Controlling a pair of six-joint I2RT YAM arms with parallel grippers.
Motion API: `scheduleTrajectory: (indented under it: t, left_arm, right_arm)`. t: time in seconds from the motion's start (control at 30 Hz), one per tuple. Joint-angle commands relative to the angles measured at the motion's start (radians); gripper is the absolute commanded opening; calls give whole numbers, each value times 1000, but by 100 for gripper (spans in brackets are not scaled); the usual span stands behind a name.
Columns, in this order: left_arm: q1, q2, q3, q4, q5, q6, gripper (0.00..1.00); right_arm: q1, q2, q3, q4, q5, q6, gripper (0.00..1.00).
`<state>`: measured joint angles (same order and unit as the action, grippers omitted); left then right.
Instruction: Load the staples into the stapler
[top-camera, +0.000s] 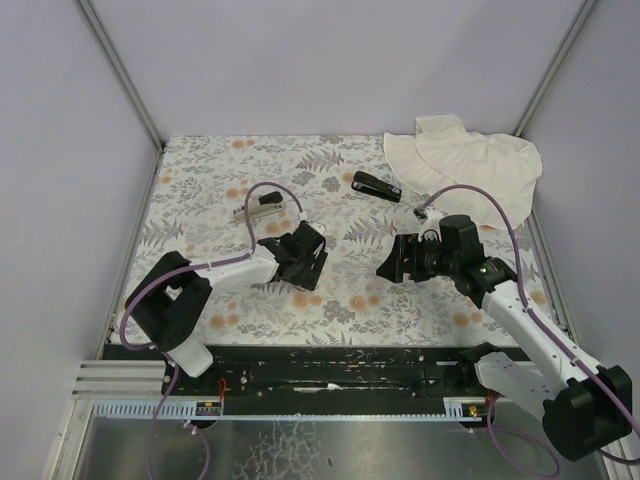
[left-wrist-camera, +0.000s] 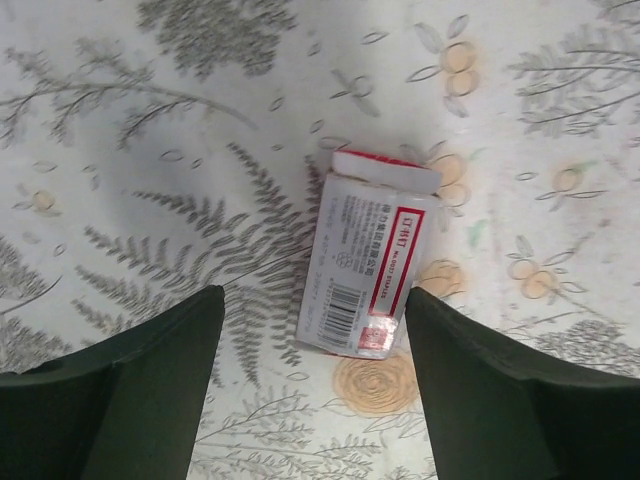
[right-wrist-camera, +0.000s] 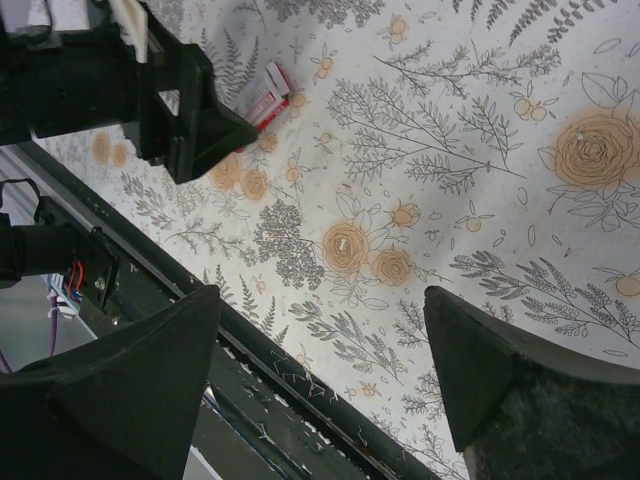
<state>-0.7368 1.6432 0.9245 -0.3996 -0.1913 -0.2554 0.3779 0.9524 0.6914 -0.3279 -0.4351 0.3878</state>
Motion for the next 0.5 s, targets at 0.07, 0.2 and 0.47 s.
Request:
scheduleTrajectory:
  t: [0.07, 0.2, 0.47]
  left_arm:
    - [1, -80, -50, -74, -174, -98, 73]
    - [1, -133, -70, -91, -200, -158, 76]
    - [89, -332, -186, 15, 1, -309, 75]
  right_arm:
    - [2, 133, 12, 109, -46, 39, 68]
    - [14, 259, 61, 134, -92, 32, 60]
    - [128, 502, 198, 191, -68, 70, 46]
